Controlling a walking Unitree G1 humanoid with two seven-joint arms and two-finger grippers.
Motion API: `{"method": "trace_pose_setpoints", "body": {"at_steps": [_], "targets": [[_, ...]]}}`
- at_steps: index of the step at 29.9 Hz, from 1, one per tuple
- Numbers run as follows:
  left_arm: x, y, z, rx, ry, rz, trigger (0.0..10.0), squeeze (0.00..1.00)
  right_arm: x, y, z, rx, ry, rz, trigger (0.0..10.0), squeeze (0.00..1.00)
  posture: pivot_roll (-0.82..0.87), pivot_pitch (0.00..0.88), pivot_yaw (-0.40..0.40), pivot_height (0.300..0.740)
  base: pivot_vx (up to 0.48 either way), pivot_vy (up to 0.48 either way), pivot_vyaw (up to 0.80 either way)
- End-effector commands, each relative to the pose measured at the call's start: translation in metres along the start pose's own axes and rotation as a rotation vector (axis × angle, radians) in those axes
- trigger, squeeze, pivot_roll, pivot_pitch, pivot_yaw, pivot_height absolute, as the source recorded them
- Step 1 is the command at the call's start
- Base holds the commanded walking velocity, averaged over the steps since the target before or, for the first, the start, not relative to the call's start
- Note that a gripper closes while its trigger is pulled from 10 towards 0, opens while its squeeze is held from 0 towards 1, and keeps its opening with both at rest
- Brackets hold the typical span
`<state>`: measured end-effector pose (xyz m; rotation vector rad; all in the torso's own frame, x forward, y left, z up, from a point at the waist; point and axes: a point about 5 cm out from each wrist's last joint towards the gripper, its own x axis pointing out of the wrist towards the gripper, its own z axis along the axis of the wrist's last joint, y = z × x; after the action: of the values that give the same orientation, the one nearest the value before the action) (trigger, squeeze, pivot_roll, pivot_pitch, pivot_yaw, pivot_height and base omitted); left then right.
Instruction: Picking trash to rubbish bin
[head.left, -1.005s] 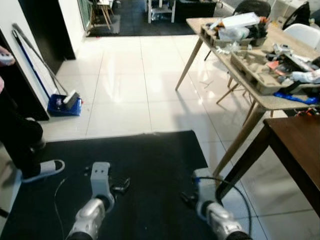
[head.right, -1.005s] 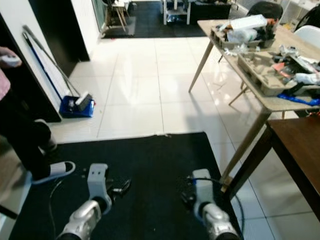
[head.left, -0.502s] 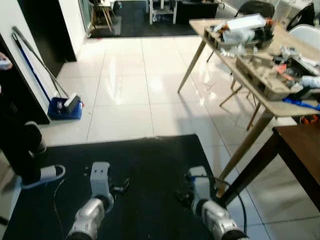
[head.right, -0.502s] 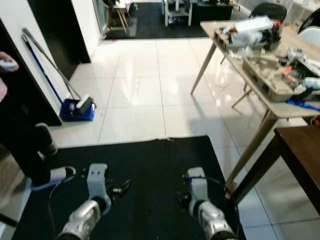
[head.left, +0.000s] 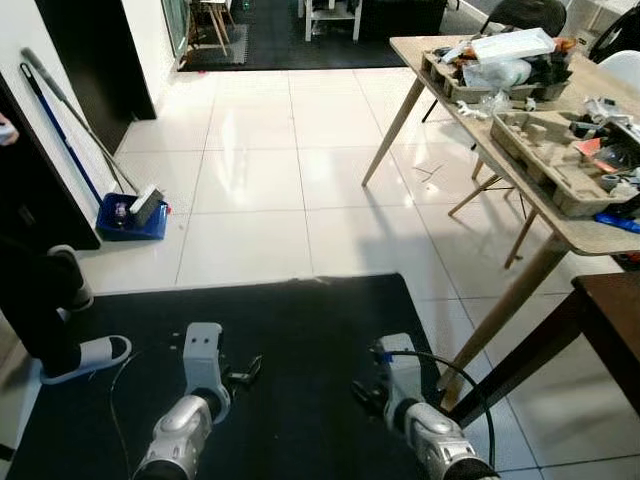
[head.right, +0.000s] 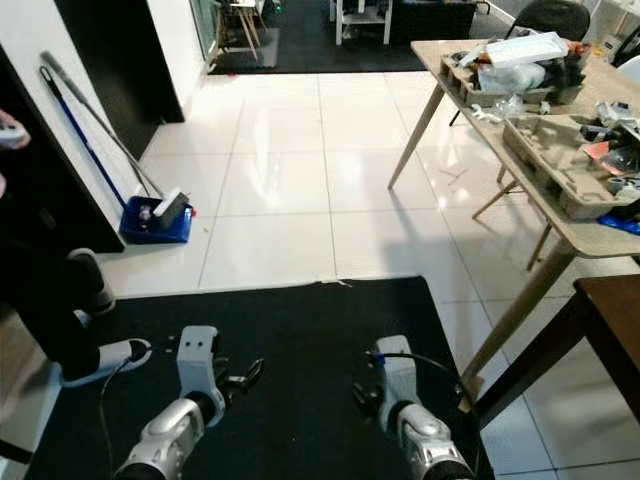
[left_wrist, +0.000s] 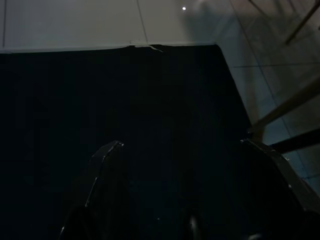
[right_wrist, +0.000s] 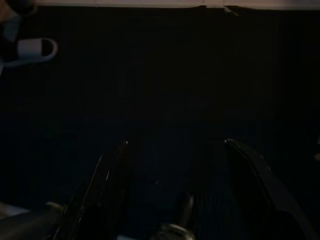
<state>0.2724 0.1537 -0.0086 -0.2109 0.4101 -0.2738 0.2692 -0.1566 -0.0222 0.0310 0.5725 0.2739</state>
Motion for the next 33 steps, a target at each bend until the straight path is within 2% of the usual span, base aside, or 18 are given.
{"method": "trace_pose_setpoints", "body": {"at_steps": [1, 33], "targets": [[-0.0023, 0.0018, -0.0058, -0.007, 0.028, 0.005, 10.0, 0.0, -0.0018, -0.0031, -0.0039, 0.02, 0.013, -0.016, 10.0, 0.0, -0.11, 0.088, 0.017, 0.74, 0.255, 0.0, 0.0], [0.001, 0.0012, -0.0006, 0.003, 0.023, -0.006, 10.0, 0.0, -0.0011, 0.0007, -0.0042, 0.023, 0.009, 0.005, 10.0, 0.0, -0.1, 0.091, 0.021, 0.74, 0.257, 0.0, 0.0]]}}
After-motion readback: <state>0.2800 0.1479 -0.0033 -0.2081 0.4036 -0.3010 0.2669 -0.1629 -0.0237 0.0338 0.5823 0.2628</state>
